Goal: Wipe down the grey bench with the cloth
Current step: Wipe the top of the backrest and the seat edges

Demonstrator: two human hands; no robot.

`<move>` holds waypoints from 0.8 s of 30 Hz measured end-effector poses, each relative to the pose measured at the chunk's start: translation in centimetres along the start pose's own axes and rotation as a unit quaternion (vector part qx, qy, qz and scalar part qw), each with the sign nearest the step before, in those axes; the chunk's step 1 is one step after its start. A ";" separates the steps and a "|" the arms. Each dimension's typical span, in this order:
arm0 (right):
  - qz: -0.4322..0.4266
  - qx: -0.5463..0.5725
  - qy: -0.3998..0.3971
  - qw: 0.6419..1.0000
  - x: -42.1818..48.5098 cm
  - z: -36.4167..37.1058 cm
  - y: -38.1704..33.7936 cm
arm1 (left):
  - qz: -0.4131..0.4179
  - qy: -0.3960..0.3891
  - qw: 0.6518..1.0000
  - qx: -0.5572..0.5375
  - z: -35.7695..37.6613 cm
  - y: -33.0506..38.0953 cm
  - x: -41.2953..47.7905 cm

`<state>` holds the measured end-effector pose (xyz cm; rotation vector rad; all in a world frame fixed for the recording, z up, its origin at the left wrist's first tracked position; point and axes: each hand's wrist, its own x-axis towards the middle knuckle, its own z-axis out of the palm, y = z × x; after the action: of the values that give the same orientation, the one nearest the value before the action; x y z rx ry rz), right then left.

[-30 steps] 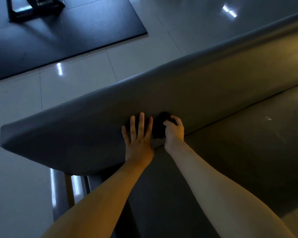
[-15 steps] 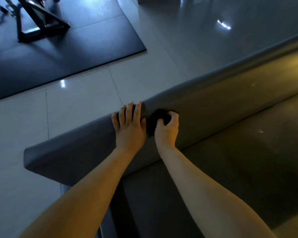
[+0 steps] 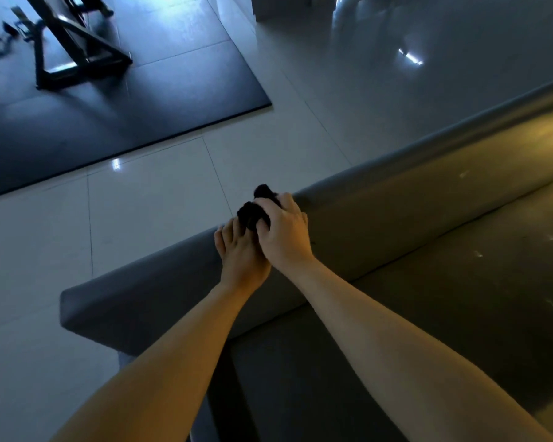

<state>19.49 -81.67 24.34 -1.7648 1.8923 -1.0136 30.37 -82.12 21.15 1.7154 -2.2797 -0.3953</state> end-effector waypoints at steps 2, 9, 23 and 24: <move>-0.003 -0.079 -0.027 0.997 0.6 -0.6 1.1 | -0.029 0.007 0.999 -0.041 -0.4 0.5 0.3; 0.047 -0.167 0.006 0.985 2.0 -4.3 5.9 | -0.010 -0.003 0.998 -0.055 -0.6 0.2 0.3; -0.044 -0.127 -0.111 0.985 0.3 -1.4 2.6 | -0.075 -0.030 0.992 -0.098 -1.4 1.0 0.8; -0.053 -0.136 -0.119 0.982 0.6 -1.7 2.7 | -0.085 -0.032 0.991 -0.100 -1.5 1.3 0.8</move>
<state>16.26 -81.93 23.72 -2.0547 1.8696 -0.5638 29.53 -82.66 23.01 1.8212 -2.0619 -0.6984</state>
